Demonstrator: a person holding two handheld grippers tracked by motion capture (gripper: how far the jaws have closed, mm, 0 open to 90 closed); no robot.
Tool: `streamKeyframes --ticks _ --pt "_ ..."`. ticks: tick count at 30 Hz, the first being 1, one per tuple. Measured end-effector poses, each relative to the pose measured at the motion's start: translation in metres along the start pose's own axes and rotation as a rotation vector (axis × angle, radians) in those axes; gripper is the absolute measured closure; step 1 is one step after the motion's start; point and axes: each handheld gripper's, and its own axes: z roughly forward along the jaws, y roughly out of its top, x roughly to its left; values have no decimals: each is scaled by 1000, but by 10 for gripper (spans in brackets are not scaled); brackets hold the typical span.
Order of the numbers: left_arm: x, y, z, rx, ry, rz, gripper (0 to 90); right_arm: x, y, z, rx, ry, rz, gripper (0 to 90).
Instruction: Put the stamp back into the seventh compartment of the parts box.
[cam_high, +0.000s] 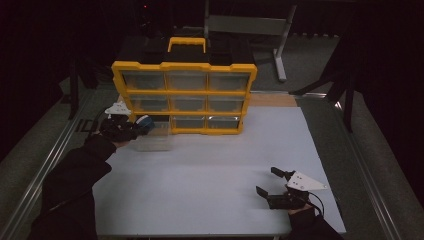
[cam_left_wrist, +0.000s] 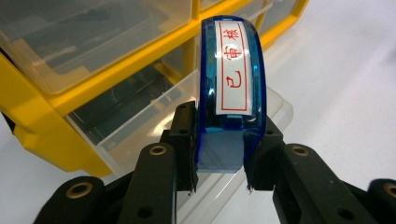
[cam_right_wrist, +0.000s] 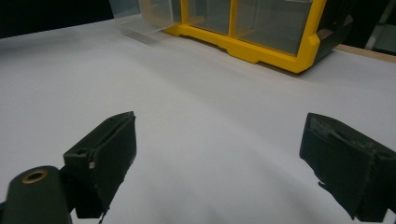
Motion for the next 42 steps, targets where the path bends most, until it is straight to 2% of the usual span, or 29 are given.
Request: streamKeyframes --ticks 4,6,14,22,23,24,25,26,27,28,31,32,36,39,42 --pt "0 1 6 42 -9 -10 695 0 0 0 0 1 0 110" --pt "0 2 8 47 -6 -10 695 0 0 0 -1 2 1 110" --pt "0 2 17 52 -13 -23 695 0 0 0 -1 2 0 110" --pt "1 4 17 64 11 -25 693 0 0 0 0 1 0 110" --pt "3 4 16 60 6 -40 689 0 0 0 0 1 0 110" --pt "3 4 16 60 6 -40 657 0 0 0 0 1 0 110" --pt "3 4 16 56 7 -58 657 0 0 0 1 1 0 110" --pt "4 5 15 61 -3 -67 603 0 0 0 1 0 -2 110" --pt "3 5 15 67 4 -65 581 0 0 0 1 0 -2 110" --pt "2 6 15 81 3 -67 508 0 0 0 2 0 -2 110" --pt "2 6 14 82 4 -76 412 0 0 0 2 1 0 110" --pt "2 7 13 80 4 -82 412 0 0 0 2 0 -1 110" --pt "0 8 13 95 -5 -94 246 0 0 0 3 1 -4 110" --pt "-3 8 11 89 -14 -94 196 0 0 0 2 1 -3 110" --pt "-4 7 8 85 -12 -83 189 0 0 0 3 1 -4 110"
